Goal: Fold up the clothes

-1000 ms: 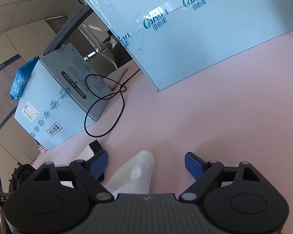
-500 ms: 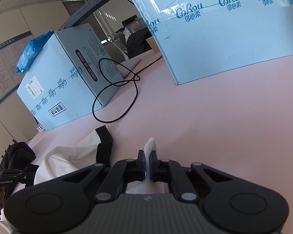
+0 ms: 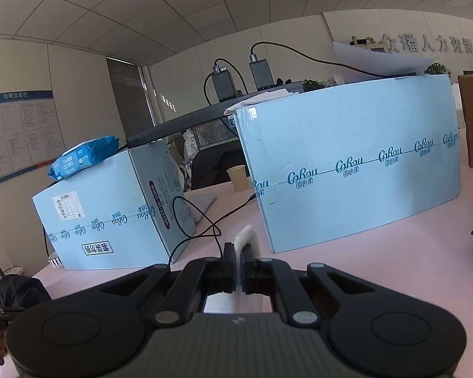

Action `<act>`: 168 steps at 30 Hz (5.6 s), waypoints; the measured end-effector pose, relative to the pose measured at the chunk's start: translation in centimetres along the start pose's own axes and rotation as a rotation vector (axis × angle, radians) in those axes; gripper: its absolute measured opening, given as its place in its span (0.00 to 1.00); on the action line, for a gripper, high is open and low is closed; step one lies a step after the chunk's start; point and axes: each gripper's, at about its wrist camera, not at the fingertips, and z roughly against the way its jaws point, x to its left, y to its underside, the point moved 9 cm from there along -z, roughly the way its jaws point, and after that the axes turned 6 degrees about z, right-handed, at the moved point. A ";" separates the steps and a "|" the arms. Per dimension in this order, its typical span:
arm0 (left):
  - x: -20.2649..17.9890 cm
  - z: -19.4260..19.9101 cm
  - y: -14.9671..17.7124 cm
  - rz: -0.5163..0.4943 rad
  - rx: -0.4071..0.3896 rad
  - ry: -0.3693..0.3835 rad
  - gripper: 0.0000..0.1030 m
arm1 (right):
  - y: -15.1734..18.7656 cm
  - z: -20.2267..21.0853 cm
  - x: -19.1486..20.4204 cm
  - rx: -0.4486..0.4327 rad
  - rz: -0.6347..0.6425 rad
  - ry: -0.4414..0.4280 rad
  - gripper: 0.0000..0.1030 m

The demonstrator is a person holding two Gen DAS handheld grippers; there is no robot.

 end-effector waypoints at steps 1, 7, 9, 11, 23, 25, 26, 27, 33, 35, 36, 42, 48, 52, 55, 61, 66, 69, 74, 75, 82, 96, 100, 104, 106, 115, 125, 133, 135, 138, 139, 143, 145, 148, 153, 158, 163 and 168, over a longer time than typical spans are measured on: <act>1.0 -0.4 -0.1 0.030 0.001 -0.019 0.09 | -0.1 -1.1 0.3 0.029 -0.014 0.011 0.03; 6.1 -1.8 -0.2 0.158 0.019 -0.092 0.09 | 3.2 -12.3 3.0 0.203 -0.073 -0.013 0.04; 7.3 -1.9 -0.3 0.160 0.028 -0.114 0.09 | 4.4 -14.7 3.9 0.240 -0.081 -0.027 0.05; 8.2 -1.7 -0.4 0.146 0.031 -0.135 0.09 | 5.1 -16.2 4.4 0.250 -0.089 -0.039 0.10; 11.0 -0.9 -0.2 0.184 0.063 -0.112 0.60 | 4.6 -12.9 3.2 0.189 -0.143 -0.383 0.81; 11.3 0.3 -0.9 0.248 0.032 -0.076 0.81 | 4.5 -10.4 1.9 0.189 -0.139 -0.416 0.82; 11.3 0.9 -1.2 0.269 0.019 -0.057 0.84 | 4.8 -8.9 1.6 0.190 -0.114 -0.443 0.82; 11.1 1.7 -1.5 0.285 0.007 -0.029 0.85 | 5.1 -7.3 1.3 0.191 -0.088 -0.472 0.82; 5.2 7.8 0.3 0.044 0.032 0.138 1.00 | 8.8 1.2 1.7 0.221 0.174 -0.622 0.91; 3.4 9.4 2.0 -0.061 0.053 0.145 1.00 | 10.5 3.1 2.5 0.245 0.243 -0.647 0.90; 2.5 10.1 3.2 -0.110 0.068 0.147 1.00 | 11.7 4.1 3.5 0.250 0.295 -0.655 0.87; -0.8 13.0 11.1 -0.291 0.192 0.177 1.00 | 15.1 4.8 6.5 0.272 0.492 -0.616 0.77; -1.8 12.5 14.5 -0.316 0.193 0.161 1.00 | 15.8 2.4 6.0 0.307 0.460 -0.560 0.69; -1.1 10.7 14.5 -0.182 0.179 0.158 1.00 | 16.5 0.7 5.9 0.345 0.444 -0.572 0.52; -0.9 10.2 13.4 -0.087 0.132 0.184 1.00 | 16.5 0.6 6.0 0.343 0.461 -0.558 0.29; -1.1 9.0 12.3 -0.015 0.080 0.218 0.83 | 16.1 1.6 5.5 0.300 0.431 -0.533 0.09; -2.4 8.7 12.5 -0.096 0.064 0.174 0.35 | 15.4 3.6 3.9 0.234 0.372 -0.502 0.06; -2.7 9.3 11.5 -0.105 0.018 0.147 0.24 | 14.4 5.2 3.0 0.182 0.350 -0.471 0.06; -2.3 10.7 9.0 -0.115 -0.033 0.111 0.22 | 11.8 8.4 1.5 0.072 0.297 -0.443 0.06; -2.1 11.0 8.4 -0.109 -0.039 0.107 0.22 | 11.5 9.1 1.3 0.057 0.293 -0.439 0.06; 0.9 14.1 8.5 0.050 0.008 0.123 0.22 | 13.2 13.5 0.8 0.078 0.295 -0.458 0.06; 1.9 17.5 9.9 0.083 -0.046 0.267 0.97 | 17.5 14.9 1.2 0.249 0.208 -0.599 0.78; 0.6 18.8 6.8 0.070 -0.146 0.338 1.00 | 12.1 15.1 1.1 0.141 0.059 -0.746 0.84; -1.1 15.6 6.9 -0.002 -0.074 0.287 1.00 | 8.4 9.8 0.8 0.153 -0.073 -0.715 0.91; -2.0 12.9 8.1 -0.019 -0.012 0.287 1.00 | 8.2 6.3 0.0 0.219 -0.144 -0.679 0.90; -1.0 7.8 9.5 0.090 0.083 0.306 1.00 | 11.1 -5.2 -0.9 0.437 -0.388 -0.556 0.85; 0.1 6.5 9.6 0.136 0.097 0.298 1.00 | 12.5 -8.3 -0.8 0.490 -0.346 -0.500 0.85; 0.2 6.2 9.7 0.136 0.094 0.297 1.00 | 12.3 -9.7 0.9 0.538 -0.291 -0.577 0.73; 0.1 6.1 9.8 0.128 0.090 0.297 1.00 | 12.3 -9.9 0.8 0.538 -0.291 -0.587 0.70; 0.1 6.2 9.8 0.127 0.086 0.300 1.00 | 12.0 -9.8 0.5 0.500 -0.253 -0.600 0.70; 0.2 6.2 9.8 0.129 0.086 0.302 1.00 | 12.0 -9.8 0.2 0.494 -0.241 -0.602 0.70; 0.2 6.2 9.7 0.134 0.089 0.305 1.00 | 12.0 -9.7 -0.2 0.484 -0.219 -0.622 0.69; 0.2 6.2 9.7 0.133 0.089 0.305 1.00 | 12.0 -9.7 -0.2 0.482 -0.213 -0.634 0.69; 0.2 6.2 9.7 0.133 0.087 0.303 1.00 | 12.1 -9.7 -0.1 0.492 -0.208 -0.667 0.72; 0.1 6.1 9.7 0.131 0.089 0.303 1.00 | 12.3 -10.1 0.6 0.527 -0.236 -0.756 0.72; 0.2 6.2 9.6 0.135 0.084 0.305 1.00 | 12.4 -8.7 2.4 0.559 -0.250 -0.911 0.71; 0.1 5.8 9.5 0.139 0.087 0.307 1.00 | 12.9 -10.8 1.9 0.558 -0.185 -0.644 0.19; 0.2 5.6 9.4 0.162 0.089 0.310 1.00 | 11.6 -10.8 1.2 0.428 -0.213 -0.551 0.05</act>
